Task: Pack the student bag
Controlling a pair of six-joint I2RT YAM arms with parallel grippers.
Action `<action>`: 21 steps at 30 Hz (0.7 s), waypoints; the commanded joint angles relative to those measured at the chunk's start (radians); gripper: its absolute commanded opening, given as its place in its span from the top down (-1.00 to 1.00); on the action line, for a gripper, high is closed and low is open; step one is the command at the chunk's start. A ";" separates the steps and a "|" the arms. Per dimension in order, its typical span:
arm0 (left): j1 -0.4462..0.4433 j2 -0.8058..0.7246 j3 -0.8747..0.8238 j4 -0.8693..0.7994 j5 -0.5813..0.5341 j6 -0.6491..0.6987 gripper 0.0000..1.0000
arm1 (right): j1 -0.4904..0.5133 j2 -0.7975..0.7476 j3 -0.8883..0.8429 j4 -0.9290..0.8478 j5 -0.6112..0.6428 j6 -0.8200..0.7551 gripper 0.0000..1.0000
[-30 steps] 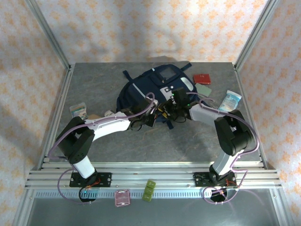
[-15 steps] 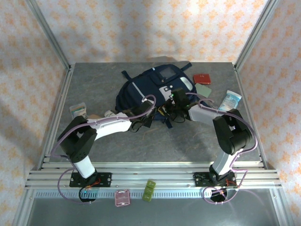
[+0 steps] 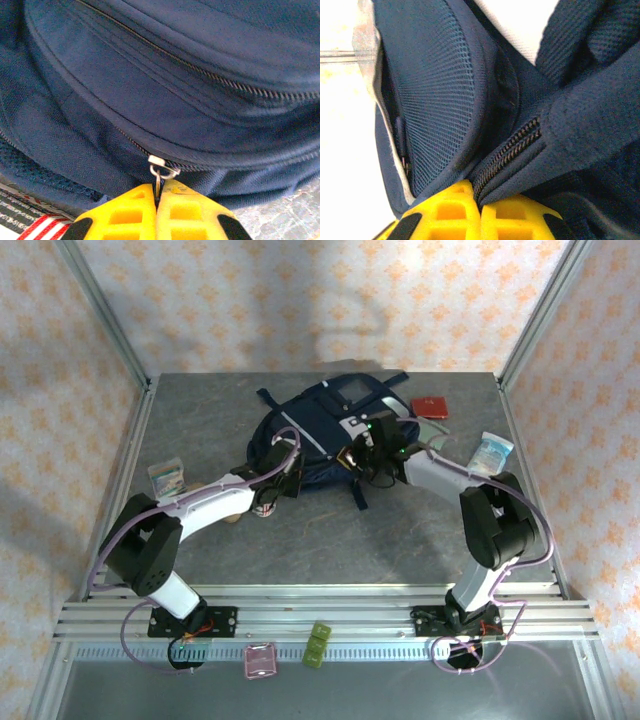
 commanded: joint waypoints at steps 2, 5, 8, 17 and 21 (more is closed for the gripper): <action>-0.057 -0.027 -0.004 -0.067 0.046 -0.023 1.00 | -0.048 0.041 0.198 -0.068 0.140 -0.195 1.00; -0.111 -0.014 0.020 -0.027 0.106 -0.052 1.00 | -0.066 0.051 0.247 -0.095 0.166 -0.245 1.00; -0.169 0.026 0.073 0.006 0.144 -0.081 1.00 | -0.097 0.063 0.269 -0.115 0.187 -0.273 1.00; -0.214 0.220 0.230 -0.052 0.018 -0.060 1.00 | -0.209 0.165 0.302 -0.107 0.178 -0.250 1.00; -0.181 0.168 0.128 -0.067 -0.028 -0.057 1.00 | -0.226 0.178 0.277 -0.085 0.183 -0.239 1.00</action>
